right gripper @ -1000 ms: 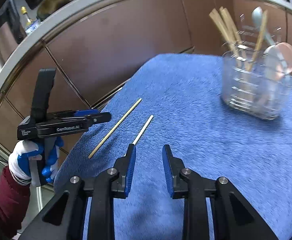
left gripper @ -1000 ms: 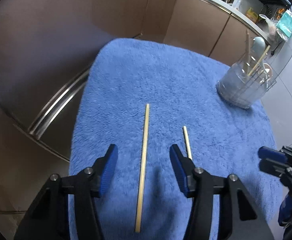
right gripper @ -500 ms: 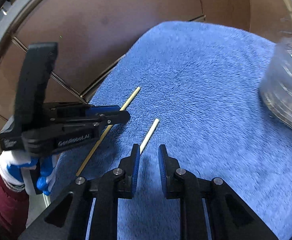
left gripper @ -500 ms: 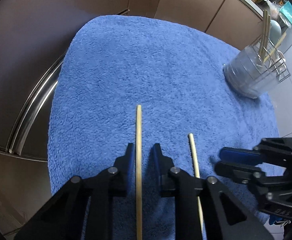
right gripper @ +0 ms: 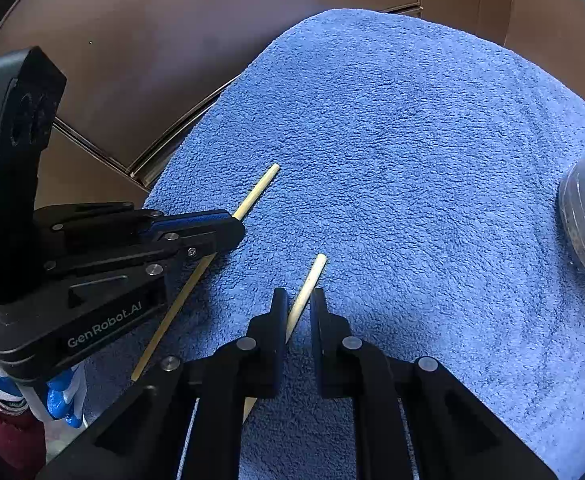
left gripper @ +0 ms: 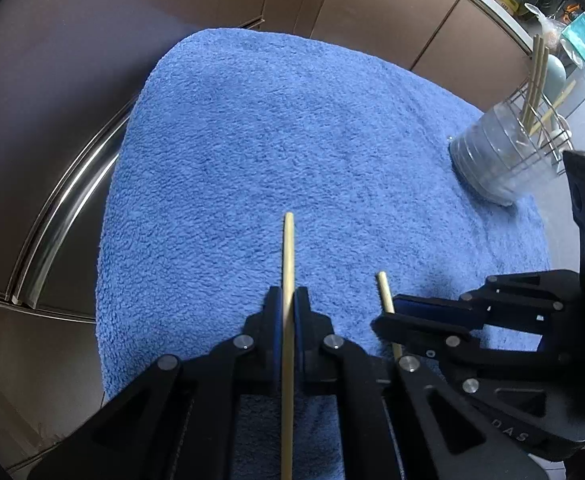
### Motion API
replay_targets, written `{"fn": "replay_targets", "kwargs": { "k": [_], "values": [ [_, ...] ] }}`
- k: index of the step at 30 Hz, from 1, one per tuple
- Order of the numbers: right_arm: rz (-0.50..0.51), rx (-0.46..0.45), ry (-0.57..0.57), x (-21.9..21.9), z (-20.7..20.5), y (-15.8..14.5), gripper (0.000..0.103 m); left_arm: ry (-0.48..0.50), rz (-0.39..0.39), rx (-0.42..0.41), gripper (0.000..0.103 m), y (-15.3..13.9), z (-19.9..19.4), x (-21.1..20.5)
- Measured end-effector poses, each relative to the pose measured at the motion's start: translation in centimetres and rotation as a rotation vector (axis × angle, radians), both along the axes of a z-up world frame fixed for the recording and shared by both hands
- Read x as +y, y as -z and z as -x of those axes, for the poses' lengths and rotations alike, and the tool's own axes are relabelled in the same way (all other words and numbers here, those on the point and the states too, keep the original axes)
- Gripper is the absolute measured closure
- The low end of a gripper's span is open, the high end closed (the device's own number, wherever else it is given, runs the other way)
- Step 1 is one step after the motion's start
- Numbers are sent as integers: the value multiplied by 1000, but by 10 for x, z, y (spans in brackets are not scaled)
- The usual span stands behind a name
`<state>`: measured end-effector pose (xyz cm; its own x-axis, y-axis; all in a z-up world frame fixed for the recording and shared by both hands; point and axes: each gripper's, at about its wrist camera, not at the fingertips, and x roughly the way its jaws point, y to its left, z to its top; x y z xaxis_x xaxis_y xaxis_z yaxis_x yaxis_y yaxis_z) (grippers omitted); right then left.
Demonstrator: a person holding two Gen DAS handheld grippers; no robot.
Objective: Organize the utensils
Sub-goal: 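Grasp a chopstick with the left tool while the right tool grasps the last chopstick, then carry both chopsticks over the holder and drop them inside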
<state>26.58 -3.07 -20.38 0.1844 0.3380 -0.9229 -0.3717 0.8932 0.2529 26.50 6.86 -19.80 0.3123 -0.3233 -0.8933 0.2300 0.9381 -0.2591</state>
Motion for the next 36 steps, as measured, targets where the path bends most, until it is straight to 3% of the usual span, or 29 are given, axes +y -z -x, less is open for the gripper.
{"fn": "replay_targets", "kwargs": {
  "k": [8,15,23,36],
  "values": [
    [-27,3,15,-18,4,-8,97,-31,13,-44,98,-12,15,1],
    [-73,-61,18,-39,28,-34,98,-51,15,-123,98,-37,42,-2],
    [-161,-191,23,-72,71,-74,98,-72,24,-238,98,-70,87,-6],
    [-233,-454,97,-142,136,-143,98,-107,139,-384,98,-125,126,-23]
  ]
}}
